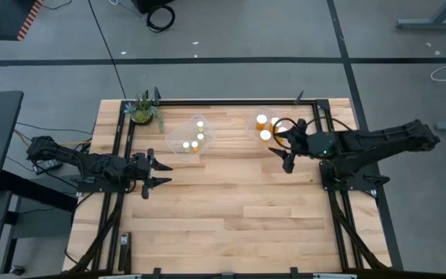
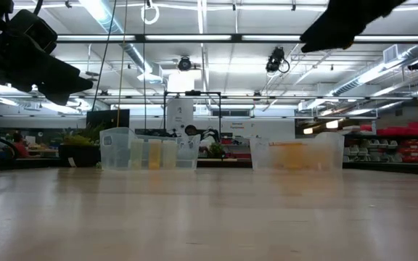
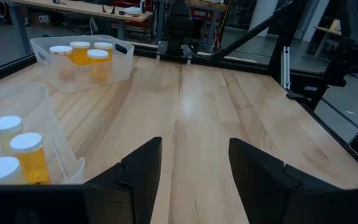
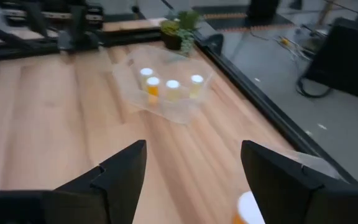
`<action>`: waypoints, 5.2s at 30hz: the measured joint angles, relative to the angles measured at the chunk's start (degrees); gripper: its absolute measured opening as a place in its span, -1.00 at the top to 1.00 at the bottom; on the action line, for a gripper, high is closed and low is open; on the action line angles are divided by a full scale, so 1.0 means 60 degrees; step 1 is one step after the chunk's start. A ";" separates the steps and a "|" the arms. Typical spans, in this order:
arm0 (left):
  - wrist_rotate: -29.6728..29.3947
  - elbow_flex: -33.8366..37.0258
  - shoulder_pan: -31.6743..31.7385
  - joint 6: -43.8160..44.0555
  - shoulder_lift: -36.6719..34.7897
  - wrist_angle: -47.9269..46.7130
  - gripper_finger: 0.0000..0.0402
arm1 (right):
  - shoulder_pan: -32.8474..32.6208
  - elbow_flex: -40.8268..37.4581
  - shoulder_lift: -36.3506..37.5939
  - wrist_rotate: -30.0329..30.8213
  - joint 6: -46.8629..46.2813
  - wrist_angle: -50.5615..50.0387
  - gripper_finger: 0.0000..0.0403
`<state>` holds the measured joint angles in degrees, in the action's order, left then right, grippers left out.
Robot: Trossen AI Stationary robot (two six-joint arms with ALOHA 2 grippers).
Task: Pick and place medicine bottles into bin by pill shape (circle, oval)
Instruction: Return to Home Position
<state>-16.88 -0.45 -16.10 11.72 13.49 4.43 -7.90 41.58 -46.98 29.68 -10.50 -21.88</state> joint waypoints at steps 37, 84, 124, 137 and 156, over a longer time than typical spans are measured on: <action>-0.0004 0.0004 0.0000 -0.0049 -0.0002 0.0007 0.03 | -0.0004 -0.6781 0.5447 -0.1815 0.0714 0.5533 -0.28; -0.0007 0.0004 0.0000 -0.3816 0.0001 0.0219 0.04 | -0.0004 -0.6867 0.5445 -0.1962 0.1256 0.5379 -0.28; -0.0007 0.0002 0.0001 -0.3806 0.0001 0.0216 0.04 | -0.0004 -0.6863 0.5441 -0.1959 0.1260 0.5379 -0.28; -0.0007 0.0002 0.0002 -0.3805 -0.0003 0.0215 0.05 | -0.0004 -0.6863 0.5443 -0.1958 0.1259 0.5380 -0.28; -0.0007 0.0003 0.0004 -0.3805 0.0001 0.0215 0.04 | -0.0004 -0.6863 0.5441 -0.1958 0.1260 0.5380 -0.28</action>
<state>-16.93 -0.43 -16.08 -11.11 13.50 5.72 -7.92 0.40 -14.33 17.93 -2.94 10.40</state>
